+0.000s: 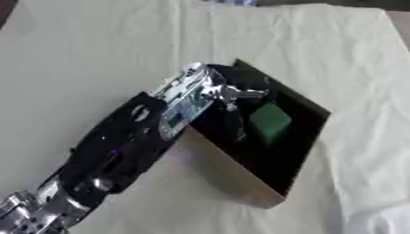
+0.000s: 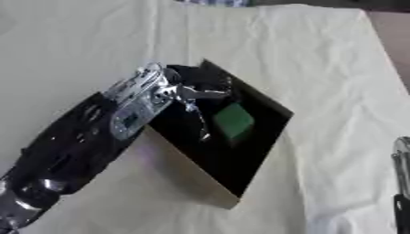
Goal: Pick up objects on the table and place them in the box.
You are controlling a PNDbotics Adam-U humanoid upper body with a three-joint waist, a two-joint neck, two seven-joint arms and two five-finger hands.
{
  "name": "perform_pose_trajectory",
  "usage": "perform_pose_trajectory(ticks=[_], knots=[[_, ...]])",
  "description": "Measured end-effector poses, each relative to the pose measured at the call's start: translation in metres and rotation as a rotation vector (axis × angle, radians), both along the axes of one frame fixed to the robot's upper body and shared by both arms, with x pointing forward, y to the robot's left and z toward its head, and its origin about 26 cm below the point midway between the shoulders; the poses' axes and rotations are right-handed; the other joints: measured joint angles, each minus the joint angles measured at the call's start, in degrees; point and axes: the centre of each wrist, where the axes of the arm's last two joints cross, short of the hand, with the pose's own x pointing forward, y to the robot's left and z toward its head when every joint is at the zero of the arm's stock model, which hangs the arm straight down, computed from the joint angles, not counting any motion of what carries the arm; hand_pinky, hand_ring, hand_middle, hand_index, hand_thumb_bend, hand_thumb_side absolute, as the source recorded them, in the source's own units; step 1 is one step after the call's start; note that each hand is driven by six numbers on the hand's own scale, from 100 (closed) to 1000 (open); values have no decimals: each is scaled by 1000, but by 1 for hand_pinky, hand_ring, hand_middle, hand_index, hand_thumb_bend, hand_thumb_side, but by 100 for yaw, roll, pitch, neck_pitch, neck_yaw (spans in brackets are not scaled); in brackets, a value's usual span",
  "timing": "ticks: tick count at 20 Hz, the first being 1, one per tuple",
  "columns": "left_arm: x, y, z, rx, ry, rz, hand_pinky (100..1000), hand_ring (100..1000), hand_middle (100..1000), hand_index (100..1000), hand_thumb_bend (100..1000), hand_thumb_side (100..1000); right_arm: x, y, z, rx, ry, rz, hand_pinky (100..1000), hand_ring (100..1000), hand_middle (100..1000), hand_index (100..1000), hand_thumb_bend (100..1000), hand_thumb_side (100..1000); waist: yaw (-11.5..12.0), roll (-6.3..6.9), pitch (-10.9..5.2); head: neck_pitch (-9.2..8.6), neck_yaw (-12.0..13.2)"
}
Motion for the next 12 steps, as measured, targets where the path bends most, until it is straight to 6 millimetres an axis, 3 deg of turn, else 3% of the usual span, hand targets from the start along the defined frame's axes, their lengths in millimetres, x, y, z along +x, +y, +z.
perform_pose_trajectory(ticks=[1,4,10,12], knots=[[0,0,0,6,-4,-7,669,792,766,865,317,318,0,0,0,0,2,-1,685,611,544,810,100,817,1,0,0,0,0],[-1,-1,1,18,-15,-22,698,831,812,904,468,459,0,0,0,1,2,-1,685,610,544,810,100,816,14,0,0,0,0],[-7,-1,9,6,-47,-35,710,851,829,921,561,540,0,0,-1,2,4,-2,684,609,543,809,100,816,31,-14,-1,-2,0],[-9,-1,13,-11,-56,-41,705,848,826,919,539,539,0,0,-1,2,4,-2,684,609,543,809,100,815,33,-14,-2,-6,0]])
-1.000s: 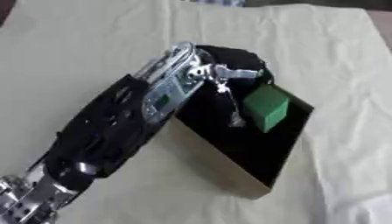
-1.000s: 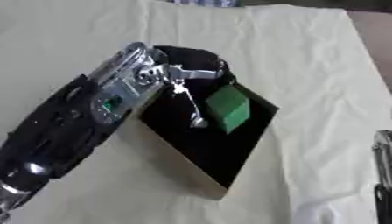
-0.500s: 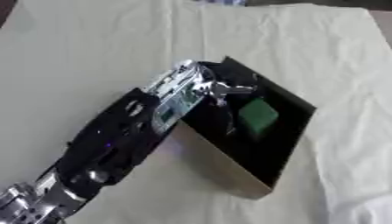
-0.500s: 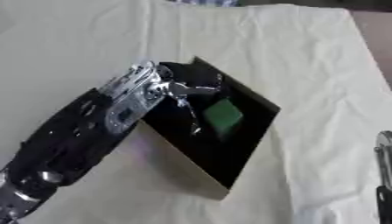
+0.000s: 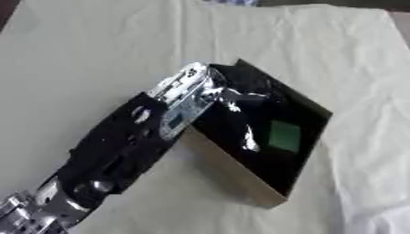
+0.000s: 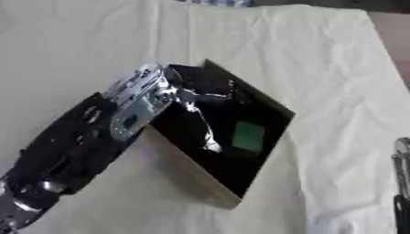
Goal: Pick up objects on the table and place them in the box.
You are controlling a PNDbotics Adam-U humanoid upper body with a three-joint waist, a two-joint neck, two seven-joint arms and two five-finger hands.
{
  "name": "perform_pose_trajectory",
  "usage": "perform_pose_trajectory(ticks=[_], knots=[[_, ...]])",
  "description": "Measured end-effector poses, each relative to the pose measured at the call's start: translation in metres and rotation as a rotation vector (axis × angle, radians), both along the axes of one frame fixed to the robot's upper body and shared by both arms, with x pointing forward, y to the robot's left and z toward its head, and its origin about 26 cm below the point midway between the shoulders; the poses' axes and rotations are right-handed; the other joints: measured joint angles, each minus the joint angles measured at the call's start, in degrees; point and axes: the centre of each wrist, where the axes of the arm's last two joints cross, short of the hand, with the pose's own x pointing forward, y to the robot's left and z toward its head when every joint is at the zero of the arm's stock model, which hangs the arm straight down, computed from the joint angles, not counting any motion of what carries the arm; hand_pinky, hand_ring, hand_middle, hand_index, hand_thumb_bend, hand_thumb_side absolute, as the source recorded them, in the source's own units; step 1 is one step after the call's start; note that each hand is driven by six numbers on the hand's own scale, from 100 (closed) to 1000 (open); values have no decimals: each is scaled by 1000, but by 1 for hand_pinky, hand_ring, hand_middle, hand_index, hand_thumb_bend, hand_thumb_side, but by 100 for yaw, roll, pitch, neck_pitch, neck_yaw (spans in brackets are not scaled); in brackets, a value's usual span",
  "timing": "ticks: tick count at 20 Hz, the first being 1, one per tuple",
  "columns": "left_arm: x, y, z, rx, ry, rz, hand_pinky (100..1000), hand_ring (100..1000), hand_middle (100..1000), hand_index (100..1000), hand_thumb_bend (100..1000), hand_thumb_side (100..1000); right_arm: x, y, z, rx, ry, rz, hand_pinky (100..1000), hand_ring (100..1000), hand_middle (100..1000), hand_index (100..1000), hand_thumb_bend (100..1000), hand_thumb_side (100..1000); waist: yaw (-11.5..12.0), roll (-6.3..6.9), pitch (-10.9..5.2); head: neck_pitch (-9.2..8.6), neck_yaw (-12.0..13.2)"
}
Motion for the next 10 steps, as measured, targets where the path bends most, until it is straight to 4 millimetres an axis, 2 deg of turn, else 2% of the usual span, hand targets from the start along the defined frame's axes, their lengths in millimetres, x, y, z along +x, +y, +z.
perform_pose_trajectory(ticks=[5,7,10], knots=[[-10,9,22,-93,-23,-20,654,814,789,888,372,500,0,0,0,0,0,-1,685,610,544,809,100,809,8,0,-9,-19,-5],[-16,15,35,-152,-20,-30,629,796,772,874,305,473,0,0,0,1,0,-1,685,610,545,809,100,807,21,1,-12,-20,-13],[-30,29,61,-259,-21,-45,617,784,760,862,253,453,0,-1,0,1,-1,-4,685,610,545,809,100,804,34,4,-29,-20,-52]])
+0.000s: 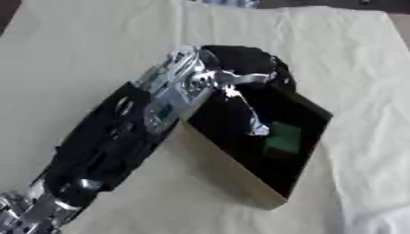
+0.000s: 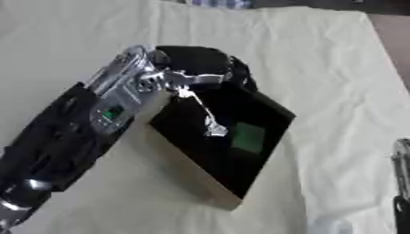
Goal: Pick up objects on the table and place them in the box.
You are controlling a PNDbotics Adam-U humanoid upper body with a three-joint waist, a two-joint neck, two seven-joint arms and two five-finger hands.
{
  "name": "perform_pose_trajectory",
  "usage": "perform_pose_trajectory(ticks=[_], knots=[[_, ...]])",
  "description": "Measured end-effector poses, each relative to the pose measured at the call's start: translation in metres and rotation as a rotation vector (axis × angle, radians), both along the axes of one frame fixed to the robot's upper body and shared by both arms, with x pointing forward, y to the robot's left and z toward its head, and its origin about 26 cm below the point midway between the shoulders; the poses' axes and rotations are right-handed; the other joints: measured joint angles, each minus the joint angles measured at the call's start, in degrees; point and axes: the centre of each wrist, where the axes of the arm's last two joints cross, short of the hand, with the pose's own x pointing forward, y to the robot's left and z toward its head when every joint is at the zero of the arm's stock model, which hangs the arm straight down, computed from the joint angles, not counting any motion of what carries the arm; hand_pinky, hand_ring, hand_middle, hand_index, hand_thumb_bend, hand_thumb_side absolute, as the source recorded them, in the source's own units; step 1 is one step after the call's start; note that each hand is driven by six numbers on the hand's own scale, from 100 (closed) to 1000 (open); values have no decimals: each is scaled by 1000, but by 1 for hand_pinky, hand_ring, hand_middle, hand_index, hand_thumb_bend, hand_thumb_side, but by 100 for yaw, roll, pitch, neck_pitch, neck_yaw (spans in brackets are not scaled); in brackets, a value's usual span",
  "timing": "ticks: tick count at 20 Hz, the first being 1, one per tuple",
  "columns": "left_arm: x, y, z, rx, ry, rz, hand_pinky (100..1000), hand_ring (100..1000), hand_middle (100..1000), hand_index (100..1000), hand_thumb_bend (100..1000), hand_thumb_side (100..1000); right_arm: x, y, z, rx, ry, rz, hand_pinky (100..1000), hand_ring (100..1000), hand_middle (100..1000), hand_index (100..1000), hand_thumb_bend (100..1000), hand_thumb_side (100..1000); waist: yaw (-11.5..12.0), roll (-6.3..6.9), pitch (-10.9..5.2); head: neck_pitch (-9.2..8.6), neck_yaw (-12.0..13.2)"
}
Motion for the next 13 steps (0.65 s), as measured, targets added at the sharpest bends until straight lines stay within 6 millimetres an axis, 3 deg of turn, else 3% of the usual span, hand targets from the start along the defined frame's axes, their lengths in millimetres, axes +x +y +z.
perform_pose_trajectory(ticks=[7,13], knots=[[-36,42,51,-209,-31,-18,593,768,741,843,205,429,0,-1,0,-1,-4,-8,685,610,546,809,100,800,53,8,-37,1,-69],[-60,86,65,-433,-60,21,566,752,721,824,136,375,0,-2,0,2,-7,-14,685,610,546,808,100,797,135,-21,-48,3,-112]])
